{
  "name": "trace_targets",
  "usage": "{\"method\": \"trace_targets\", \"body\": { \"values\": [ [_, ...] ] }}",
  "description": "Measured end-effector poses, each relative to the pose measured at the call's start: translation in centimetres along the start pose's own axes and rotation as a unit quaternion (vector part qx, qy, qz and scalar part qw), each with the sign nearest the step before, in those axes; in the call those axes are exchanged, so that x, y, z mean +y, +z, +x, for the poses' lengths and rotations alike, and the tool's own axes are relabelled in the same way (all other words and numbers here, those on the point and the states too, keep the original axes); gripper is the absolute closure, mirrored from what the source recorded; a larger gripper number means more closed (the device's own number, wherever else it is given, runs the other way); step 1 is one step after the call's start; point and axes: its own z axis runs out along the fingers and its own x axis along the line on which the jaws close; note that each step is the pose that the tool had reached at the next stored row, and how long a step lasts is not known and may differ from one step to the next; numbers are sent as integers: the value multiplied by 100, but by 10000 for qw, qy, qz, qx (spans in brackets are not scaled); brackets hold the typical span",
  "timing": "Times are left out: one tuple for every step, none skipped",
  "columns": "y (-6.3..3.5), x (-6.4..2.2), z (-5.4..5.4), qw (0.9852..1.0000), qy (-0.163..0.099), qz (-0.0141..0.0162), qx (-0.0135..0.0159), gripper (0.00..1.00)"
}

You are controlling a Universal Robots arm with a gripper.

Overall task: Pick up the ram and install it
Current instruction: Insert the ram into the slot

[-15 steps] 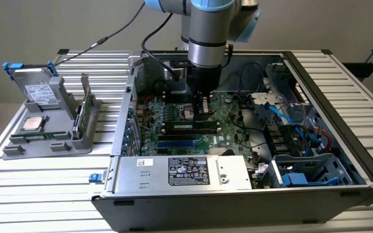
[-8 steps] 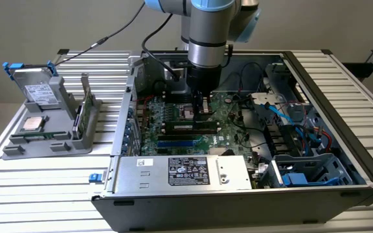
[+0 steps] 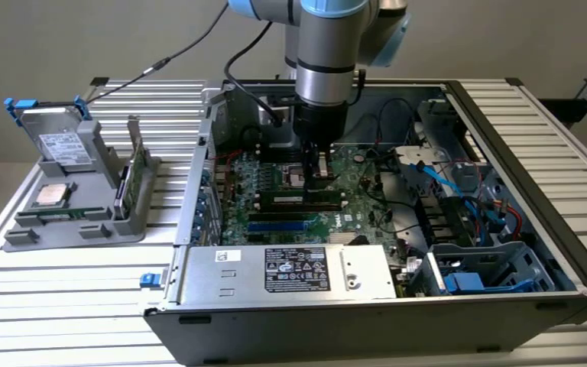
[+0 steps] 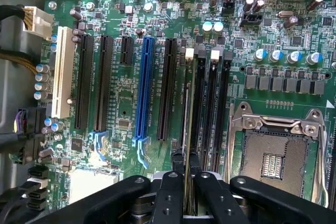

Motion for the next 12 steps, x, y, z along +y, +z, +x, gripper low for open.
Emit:
{"method": "trace_targets", "body": {
  "values": [
    [1, -1, -6, 10000, 0, 0, 5, 86],
    [2, -1, -11, 10000, 1, -1, 9, 86],
    [4, -2, -13, 10000, 0, -1, 13, 86],
    [5, -2, -14, 10000, 0, -2, 18, 86],
    [7, -2, -15, 10000, 1, -2, 26, 86],
    [9, -2, -15, 10000, 1, -3, 36, 86],
    [10, -2, -16, 10000, 2, -4, 50, 86],
    [11, -2, -17, 10000, 2, -6, 66, 86],
    [12, -3, -18, 10000, 3, -7, 75, 86],
    [12, -3, -18, 10000, 2, -7, 78, 86],
    [12, -3, -18, 10000, 2, -7, 78, 86],
    [12, -2, -18, 10000, 3, -7, 78, 86]
  ]
}}
